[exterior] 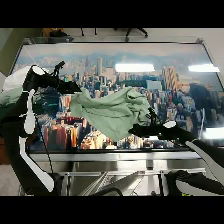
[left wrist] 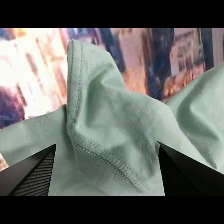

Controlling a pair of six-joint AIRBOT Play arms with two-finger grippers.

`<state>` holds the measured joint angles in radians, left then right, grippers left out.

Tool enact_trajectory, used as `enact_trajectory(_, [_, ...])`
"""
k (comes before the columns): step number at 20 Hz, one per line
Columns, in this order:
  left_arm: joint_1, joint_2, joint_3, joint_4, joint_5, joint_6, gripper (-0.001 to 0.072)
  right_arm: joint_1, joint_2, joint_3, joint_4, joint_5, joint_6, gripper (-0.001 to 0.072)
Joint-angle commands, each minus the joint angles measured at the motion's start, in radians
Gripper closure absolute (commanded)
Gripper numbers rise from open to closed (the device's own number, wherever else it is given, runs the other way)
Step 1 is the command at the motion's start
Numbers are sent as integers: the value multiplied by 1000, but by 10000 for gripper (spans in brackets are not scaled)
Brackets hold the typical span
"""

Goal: Fold the shirts.

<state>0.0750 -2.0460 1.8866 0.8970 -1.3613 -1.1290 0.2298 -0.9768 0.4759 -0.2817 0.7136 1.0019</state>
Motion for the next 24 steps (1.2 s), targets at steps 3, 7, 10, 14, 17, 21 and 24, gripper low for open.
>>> enact_trajectory(3, [-38, -1, 0, 0, 17, -5, 16, 23, -40, 84, 84, 6, -68, 697])
enact_trajectory(7, [-93, -35, 0, 2, -35, -5, 16, 21, -9, 86, 84, 10, -68, 696])
enact_trajectory(10, [-95, -83, 0, 2, -113, -5, 342, 21, 39, 86, 72, 15, -68, 696])
enact_trajectory(14, [-81, -61, 37, -17, -143, -6, 693, 5, 122, 88, 54, 34, -62, 697])
enact_trajectory(17, [-71, 29, 120, -44, -133, -30, 695, -124, 183, 157, 49, 161, -61, 697])
enact_trajectory(21, [-11, 278, 153, -227, -84, -88, 695, -400, 239, 551, 53, 448, -74, 697])
enact_trajectory(24, [65, 537, 130, -294, -13, -192, 695, -571, 238, 985, 79, 565, -40, 698])
